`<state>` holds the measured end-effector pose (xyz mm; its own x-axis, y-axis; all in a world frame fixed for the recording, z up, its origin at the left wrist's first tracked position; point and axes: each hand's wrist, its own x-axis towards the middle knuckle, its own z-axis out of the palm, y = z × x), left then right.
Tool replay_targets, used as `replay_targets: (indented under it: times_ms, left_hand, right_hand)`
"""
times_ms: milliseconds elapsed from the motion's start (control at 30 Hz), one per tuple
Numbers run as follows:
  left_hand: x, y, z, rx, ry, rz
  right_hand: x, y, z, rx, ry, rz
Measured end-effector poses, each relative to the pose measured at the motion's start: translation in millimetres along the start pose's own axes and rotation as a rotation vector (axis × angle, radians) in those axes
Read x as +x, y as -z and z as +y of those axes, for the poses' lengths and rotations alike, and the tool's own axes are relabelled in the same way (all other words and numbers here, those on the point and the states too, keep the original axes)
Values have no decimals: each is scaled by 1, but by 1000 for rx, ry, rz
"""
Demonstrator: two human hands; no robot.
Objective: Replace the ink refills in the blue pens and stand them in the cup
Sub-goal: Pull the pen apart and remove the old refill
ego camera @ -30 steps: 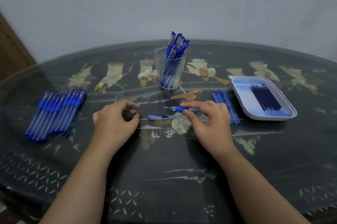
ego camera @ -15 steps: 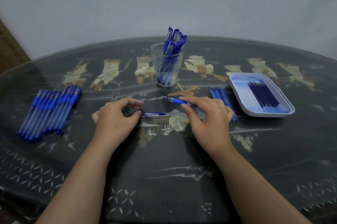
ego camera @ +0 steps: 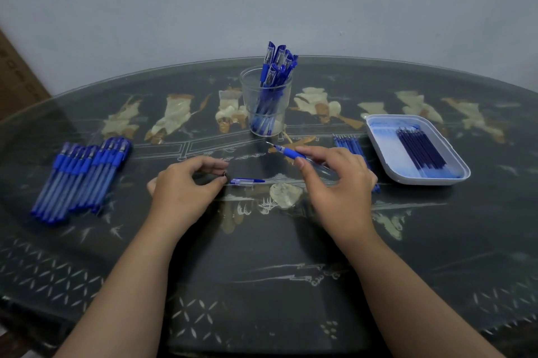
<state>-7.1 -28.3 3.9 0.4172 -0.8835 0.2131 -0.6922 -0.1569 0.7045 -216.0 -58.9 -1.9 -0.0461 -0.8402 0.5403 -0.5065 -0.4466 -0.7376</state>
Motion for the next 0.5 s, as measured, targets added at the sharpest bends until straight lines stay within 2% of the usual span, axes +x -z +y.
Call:
replay_targets:
  times_ms: [500]
  left_hand:
    - [0,1,-1,-47,-27,-40]
  right_hand:
    - [0,1,-4,17,15,10]
